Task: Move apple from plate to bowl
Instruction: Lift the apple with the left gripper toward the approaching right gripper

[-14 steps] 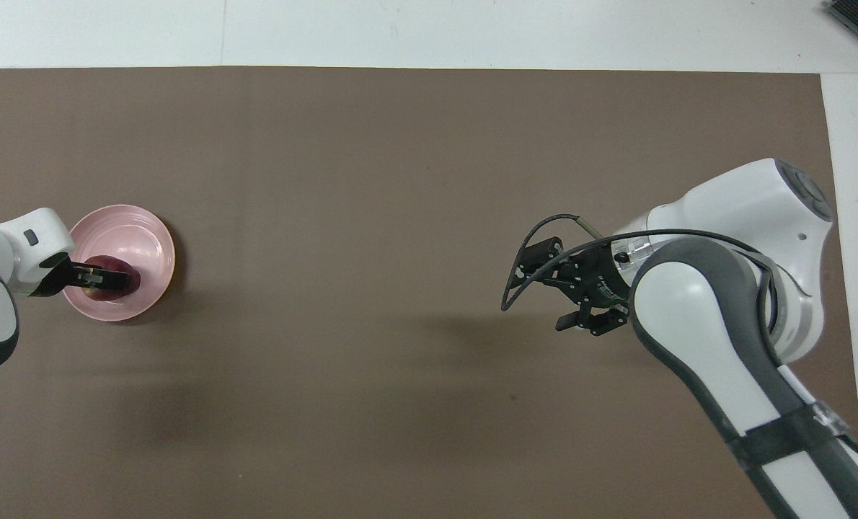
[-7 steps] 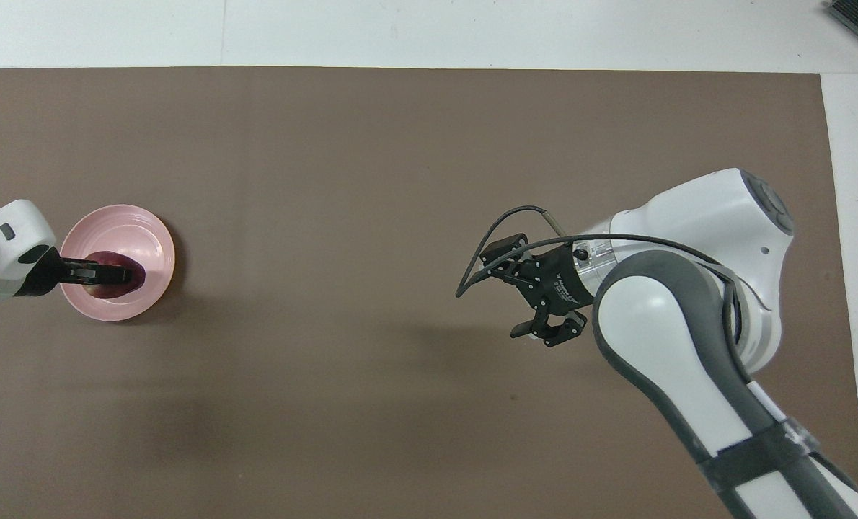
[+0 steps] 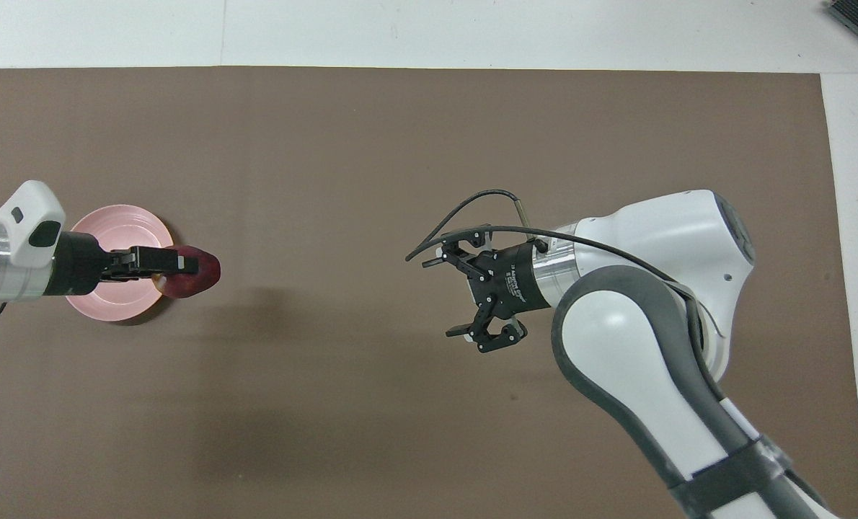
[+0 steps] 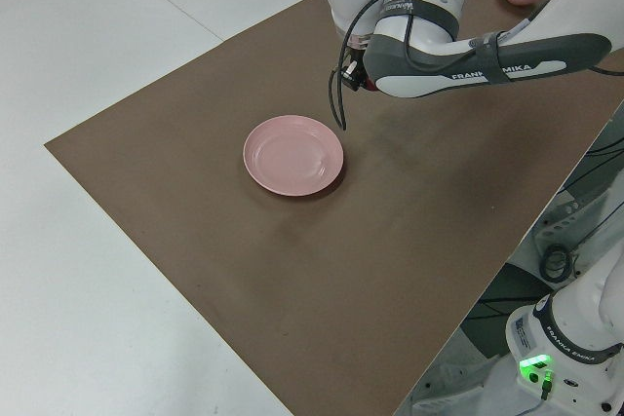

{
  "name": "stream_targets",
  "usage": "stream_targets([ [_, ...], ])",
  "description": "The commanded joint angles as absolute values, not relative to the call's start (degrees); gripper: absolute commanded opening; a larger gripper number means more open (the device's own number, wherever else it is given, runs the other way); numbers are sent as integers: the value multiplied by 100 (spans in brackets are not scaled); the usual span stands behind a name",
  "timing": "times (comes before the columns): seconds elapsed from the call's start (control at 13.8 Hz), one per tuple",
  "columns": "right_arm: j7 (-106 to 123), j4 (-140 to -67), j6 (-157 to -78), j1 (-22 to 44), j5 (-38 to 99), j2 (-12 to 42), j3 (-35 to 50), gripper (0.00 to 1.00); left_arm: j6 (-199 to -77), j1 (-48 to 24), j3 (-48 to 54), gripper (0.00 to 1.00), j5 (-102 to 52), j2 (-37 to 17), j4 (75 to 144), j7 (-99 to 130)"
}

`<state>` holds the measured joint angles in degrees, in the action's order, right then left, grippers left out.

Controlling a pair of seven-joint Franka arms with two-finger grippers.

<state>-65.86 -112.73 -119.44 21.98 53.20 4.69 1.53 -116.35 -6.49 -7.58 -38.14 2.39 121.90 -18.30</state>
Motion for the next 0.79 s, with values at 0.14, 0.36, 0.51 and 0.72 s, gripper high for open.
stream_targets([
  [0.14,-7091,-11320,-12918,2768,6755,685,167,100,-11426,-1054,-835,0,-4963,456,12339,-1705],
  [0.36,-7574,-11268,-13507,3058,7310,808,167,100,-11023,-1169,-826,0,-5536,545,12427,-1705],
  [0.51,-8214,-11171,-14077,3304,7471,887,167,100,-10846,-1230,-817,0,-5756,580,12445,-1705],
  [0.72,-9166,-10890,-14633,3586,7384,1054,167,100,-10819,-1529,-782,0,-6046,580,12445,-1504],
])
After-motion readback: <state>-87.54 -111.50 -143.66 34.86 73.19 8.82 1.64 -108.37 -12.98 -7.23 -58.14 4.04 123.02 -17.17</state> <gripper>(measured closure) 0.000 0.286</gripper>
